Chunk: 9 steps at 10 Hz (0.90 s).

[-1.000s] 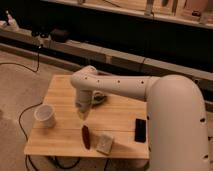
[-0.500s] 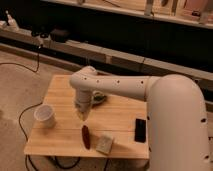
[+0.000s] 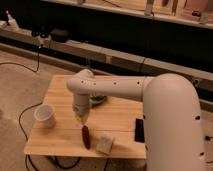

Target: Place the pepper on the white sponge

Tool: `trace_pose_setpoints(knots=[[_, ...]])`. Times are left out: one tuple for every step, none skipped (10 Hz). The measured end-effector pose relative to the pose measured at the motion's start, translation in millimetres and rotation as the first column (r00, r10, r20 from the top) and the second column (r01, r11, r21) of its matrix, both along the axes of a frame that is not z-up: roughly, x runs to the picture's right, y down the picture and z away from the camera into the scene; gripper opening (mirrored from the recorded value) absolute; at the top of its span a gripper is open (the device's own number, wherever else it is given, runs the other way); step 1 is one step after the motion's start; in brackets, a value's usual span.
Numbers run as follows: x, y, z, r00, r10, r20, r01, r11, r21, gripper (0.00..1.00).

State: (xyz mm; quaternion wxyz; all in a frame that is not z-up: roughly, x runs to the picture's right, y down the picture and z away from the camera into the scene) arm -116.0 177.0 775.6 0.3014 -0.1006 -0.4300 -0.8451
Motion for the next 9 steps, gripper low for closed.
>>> trace_pose_setpoints(knots=[[-1.1, 2.5, 0.1, 1.0, 0.003, -0.005, -0.003, 1.0, 0.0, 0.8], [-4.9, 7.0, -0.1, 1.0, 0.002, -0.007, -0.002, 1.0, -0.001, 0.8], [-9.5, 11.8, -0.2, 1.0, -0.002, -0.009, 0.002, 1.0, -0.001, 0.8], [-9.7, 14.8, 0.5, 1.0, -0.003, -0.017, 0.003, 1.0, -0.002, 0.8], [-10.1, 19.7, 1.9, 0.999, 0.0, -0.034, 0.0, 1.0, 0.003, 0.8], [-10.5, 25.5, 3.1, 0.999, 0.002, -0.053, -0.002, 1.0, 0.006, 0.8], [-10.9, 31.0, 3.7, 0.998, 0.002, -0.07, -0.002, 1.0, 0.007, 0.8], [-10.2, 37.8, 4.6, 0.995, 0.007, -0.095, -0.006, 0.9999, 0.009, 0.8], [-6.5, 44.9, 5.9, 0.992, 0.015, -0.126, -0.014, 0.9999, 0.009, 0.8]])
